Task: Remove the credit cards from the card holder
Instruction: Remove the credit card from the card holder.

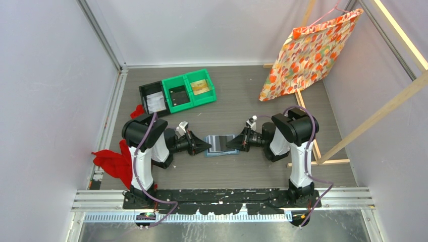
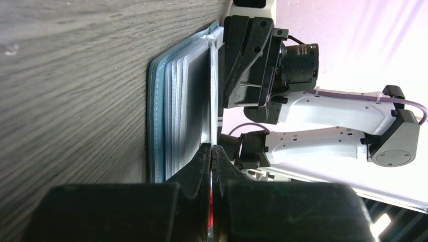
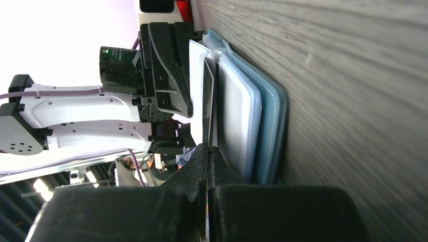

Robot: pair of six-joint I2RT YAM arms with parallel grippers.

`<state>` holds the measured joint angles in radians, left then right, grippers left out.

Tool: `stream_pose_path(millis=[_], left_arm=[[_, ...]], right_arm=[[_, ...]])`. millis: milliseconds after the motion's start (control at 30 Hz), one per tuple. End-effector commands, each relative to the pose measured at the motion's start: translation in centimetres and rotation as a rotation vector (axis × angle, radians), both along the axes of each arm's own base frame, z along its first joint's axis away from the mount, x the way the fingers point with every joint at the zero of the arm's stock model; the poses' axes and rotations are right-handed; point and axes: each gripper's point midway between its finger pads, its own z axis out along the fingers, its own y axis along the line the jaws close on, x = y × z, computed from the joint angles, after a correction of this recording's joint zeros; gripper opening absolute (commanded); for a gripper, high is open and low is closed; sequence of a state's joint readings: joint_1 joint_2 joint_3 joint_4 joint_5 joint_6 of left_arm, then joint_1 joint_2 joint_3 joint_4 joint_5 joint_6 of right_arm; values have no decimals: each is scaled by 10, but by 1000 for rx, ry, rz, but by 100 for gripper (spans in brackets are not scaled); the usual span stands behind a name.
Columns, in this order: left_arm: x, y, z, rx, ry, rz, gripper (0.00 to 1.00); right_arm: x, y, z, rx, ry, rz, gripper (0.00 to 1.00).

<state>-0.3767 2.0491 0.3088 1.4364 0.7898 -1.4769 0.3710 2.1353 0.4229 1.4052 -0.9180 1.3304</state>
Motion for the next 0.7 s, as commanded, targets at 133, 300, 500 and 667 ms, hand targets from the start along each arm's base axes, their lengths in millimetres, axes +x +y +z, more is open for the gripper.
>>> stream_pose_path(millis=[133, 300, 500, 667], left_arm=[[-2, 9, -5, 14, 15, 15, 1], [-2, 8, -6, 12, 15, 11, 1], [-2, 9, -6, 12, 17, 9, 1], [-2, 8, -7, 12, 20, 6, 0]], right_arm=[[-17, -19, -23, -115, 173, -19, 1], [-10, -17, -12, -109, 142, -18, 1], [-12, -21, -2, -165, 120, -20, 1], [-17, -27, 1, -245, 92, 8, 1]])
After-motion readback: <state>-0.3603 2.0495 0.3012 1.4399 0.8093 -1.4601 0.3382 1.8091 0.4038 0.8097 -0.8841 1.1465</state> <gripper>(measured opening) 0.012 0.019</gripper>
